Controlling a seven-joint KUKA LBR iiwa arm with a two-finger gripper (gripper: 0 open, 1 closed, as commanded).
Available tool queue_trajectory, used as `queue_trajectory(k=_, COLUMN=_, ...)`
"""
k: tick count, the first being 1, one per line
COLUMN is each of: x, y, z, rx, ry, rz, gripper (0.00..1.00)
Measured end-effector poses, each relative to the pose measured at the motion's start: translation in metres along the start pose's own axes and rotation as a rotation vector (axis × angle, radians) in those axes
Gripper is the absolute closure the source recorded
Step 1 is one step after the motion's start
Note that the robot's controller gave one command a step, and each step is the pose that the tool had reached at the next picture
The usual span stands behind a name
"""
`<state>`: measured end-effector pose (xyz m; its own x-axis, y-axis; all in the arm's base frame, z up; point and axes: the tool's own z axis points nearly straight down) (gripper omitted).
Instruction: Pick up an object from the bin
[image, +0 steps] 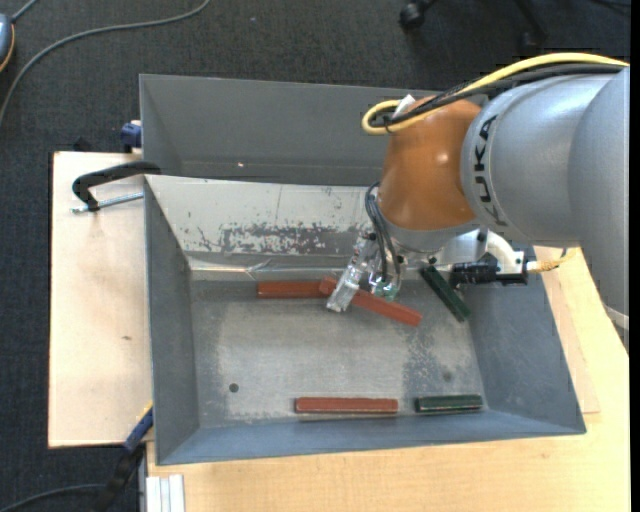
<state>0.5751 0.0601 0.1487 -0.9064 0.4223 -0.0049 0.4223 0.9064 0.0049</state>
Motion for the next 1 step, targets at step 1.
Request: queue_trajectory(k=1, x=-0.0010, y=0.0016, z=-0.0499, rx=0.001, ry=0.001, rz=-0.002, gripper=1.00)
